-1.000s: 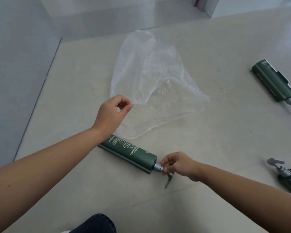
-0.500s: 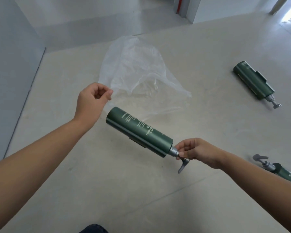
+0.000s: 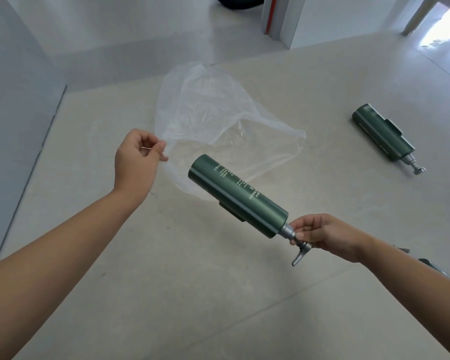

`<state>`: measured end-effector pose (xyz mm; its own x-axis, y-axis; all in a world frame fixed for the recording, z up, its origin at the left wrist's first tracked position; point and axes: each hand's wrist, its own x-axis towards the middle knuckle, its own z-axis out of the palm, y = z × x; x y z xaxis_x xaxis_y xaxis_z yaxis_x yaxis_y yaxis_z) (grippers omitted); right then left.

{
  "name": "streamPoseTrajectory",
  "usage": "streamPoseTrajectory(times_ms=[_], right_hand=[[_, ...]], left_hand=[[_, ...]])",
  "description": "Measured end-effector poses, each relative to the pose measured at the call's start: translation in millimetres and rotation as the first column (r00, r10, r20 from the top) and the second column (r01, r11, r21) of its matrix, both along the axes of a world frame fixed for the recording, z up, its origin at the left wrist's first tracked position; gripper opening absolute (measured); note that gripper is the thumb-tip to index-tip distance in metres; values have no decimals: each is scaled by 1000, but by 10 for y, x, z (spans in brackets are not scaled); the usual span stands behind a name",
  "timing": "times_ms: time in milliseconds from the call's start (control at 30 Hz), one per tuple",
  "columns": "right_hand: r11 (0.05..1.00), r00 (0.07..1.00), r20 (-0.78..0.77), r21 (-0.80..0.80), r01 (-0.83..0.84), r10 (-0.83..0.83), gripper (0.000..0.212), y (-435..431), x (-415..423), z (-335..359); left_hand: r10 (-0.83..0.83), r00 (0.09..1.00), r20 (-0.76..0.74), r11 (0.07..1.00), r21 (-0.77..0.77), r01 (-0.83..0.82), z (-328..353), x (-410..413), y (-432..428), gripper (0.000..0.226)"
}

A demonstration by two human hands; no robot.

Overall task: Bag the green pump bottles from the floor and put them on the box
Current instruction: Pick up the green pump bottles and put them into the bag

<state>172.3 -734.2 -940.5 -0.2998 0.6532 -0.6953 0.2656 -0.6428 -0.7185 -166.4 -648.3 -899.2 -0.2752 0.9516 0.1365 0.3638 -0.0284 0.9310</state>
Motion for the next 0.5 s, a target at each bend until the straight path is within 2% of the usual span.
streamPoseTrajectory(times_ms=[133,200,500], right_hand=[[999,999,31,35,35,-36,14,41,-114,-1],[996,997,26,47,77,-79,17,69,-212,-4],[978,982,-53,96,185,-181,15,342,-728,140]], left_hand=[[-68,998,15,998,5,68,40,86,-45,19],[-103,994,29,995,17,102,83,140,-75,17],[-142,987,73,989,40,140,269,195,-168,15]])
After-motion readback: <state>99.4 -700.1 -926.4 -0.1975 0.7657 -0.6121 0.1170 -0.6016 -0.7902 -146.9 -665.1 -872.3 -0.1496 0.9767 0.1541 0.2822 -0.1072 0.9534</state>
